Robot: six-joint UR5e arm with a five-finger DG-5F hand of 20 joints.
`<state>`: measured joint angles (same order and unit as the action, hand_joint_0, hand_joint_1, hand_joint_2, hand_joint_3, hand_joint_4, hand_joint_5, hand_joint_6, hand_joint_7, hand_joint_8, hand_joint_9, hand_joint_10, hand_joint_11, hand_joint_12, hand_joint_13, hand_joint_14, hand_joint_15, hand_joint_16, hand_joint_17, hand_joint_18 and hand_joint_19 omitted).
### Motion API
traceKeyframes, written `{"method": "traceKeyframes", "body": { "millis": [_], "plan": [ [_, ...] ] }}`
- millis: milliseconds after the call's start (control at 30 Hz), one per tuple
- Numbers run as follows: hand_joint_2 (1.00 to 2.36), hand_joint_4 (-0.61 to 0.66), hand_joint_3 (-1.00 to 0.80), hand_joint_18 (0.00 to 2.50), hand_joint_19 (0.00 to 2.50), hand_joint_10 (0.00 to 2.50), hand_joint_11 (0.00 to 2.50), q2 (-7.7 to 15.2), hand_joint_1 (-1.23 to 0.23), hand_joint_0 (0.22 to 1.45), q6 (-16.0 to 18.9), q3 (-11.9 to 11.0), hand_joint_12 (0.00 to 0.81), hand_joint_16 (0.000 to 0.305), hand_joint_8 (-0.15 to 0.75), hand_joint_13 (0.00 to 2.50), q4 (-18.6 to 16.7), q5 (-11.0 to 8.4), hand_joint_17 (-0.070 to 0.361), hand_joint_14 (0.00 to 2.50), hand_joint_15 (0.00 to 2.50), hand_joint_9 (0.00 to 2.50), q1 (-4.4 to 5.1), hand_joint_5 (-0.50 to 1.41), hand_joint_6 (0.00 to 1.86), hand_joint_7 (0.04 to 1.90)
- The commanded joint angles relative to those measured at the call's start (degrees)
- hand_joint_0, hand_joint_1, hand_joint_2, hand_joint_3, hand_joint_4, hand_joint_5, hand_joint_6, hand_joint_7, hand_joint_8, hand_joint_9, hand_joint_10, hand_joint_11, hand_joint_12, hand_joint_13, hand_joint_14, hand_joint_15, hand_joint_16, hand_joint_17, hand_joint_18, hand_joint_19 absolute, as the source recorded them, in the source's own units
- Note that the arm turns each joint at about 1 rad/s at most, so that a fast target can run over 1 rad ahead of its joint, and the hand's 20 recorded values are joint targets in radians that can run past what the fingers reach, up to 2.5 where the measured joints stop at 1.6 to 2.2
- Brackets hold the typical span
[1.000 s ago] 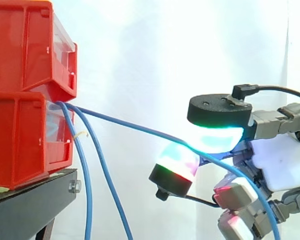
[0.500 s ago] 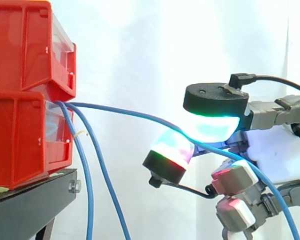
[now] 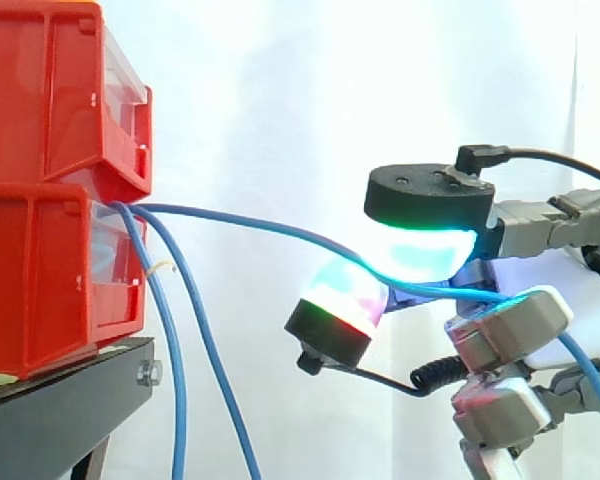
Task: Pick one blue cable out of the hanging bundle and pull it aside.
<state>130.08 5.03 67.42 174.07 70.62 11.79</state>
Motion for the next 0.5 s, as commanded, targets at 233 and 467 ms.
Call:
{"method": "traceKeyframes", "body": {
  "millis": [233,467],
  "plan": [
    [1.00,-0.05,-0.09,1.07,0.64,0.03,1.16,0.09,-0.74,0.57,-0.02,0.08,0.456,0.063,0.343,1.52,0.13,0.13,0.142,0.02,1.06,1.51,-0.01,-0.02,0.85,1.19],
    [1.01,-0.01,-0.18,1.09,0.70,0.03,1.24,0.00,-0.65,0.57,-0.54,0.08,0.409,0.061,0.323,1.71,0.92,0.05,0.138,0.01,1.30,1.52,0.08,-0.03,0.86,1.21]
  ]
}}
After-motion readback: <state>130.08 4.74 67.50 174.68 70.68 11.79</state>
